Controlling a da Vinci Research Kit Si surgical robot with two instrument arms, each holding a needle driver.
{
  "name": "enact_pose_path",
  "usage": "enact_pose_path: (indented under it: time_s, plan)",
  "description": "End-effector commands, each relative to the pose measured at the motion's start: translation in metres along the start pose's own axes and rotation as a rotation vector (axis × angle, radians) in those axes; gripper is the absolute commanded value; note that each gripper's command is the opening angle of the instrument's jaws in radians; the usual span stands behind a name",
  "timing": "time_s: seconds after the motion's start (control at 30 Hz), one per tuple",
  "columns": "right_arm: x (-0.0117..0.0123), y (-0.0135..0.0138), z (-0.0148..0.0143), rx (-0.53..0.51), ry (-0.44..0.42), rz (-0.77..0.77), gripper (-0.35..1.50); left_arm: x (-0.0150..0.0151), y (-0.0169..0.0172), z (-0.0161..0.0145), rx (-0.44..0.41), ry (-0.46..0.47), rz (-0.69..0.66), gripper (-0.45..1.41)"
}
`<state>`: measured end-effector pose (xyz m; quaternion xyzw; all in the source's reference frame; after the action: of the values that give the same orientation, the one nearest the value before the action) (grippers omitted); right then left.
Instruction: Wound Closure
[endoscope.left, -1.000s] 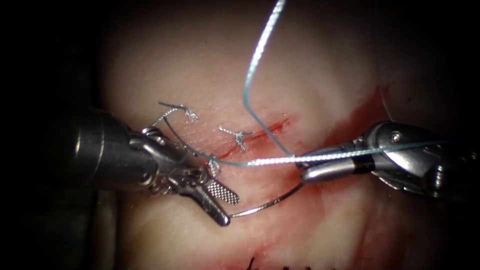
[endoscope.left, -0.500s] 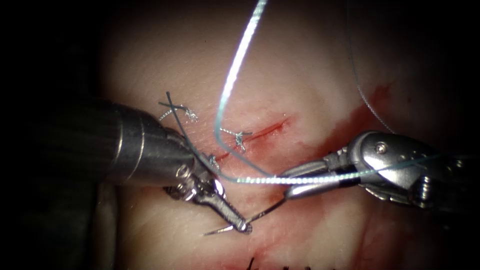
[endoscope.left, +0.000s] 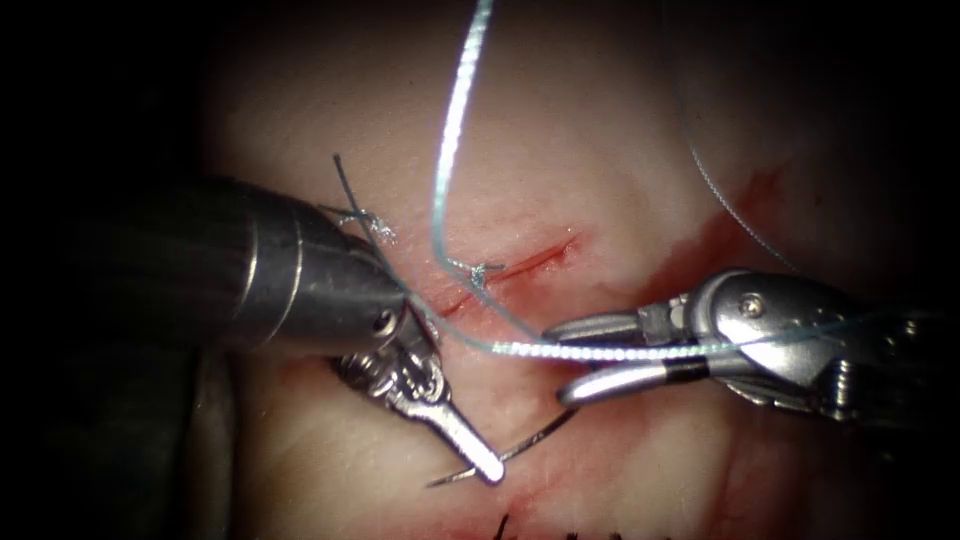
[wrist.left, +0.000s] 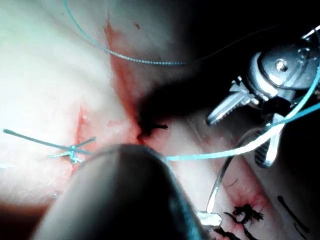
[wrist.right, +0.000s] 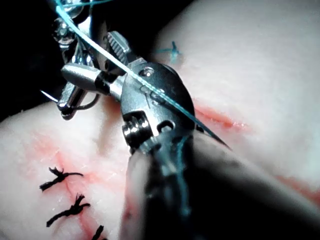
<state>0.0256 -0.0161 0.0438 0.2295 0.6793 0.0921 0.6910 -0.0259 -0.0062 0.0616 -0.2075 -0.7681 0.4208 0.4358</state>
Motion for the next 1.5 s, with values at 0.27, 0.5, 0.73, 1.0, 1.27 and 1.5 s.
enact_pose_path:
  time_s: [0.27,0.5,0.73,1.0,1.27,1.5]
  plan:
    - [0.0012,0.0014,-0.0014,-0.787,-0.042,0.058,1.26,0.0017,0.0042,-0.0016,-0.008,0.406,-0.174,-0.45]
    - [-0.0005,0.0027,-0.0030,-0.868,-0.009,0.170,1.14,0.0008,0.0063,-0.0001,0.009,0.627,-0.292,-0.45]
    - [-0.0006,0.0023,-0.0027,-0.846,-0.008,0.283,1.14,0.0011,0.0060,0.0013,0.070,0.583,-0.268,-0.45]
    - [-0.0002,0.0018,-0.0021,-0.785,0.001,0.324,0.93,0.0013,0.0048,0.0013,0.167,0.606,-0.271,-0.45]
    - [-0.0003,0.0018,-0.0021,-0.707,0.008,0.352,0.52,0.0012,0.0045,0.0017,0.170,0.594,-0.273,-0.45]
    - [-0.0008,0.0021,-0.0017,-0.712,0.010,0.353,0.39,0.0013,0.0045,0.0019,0.171,0.590,-0.274,-0.45]
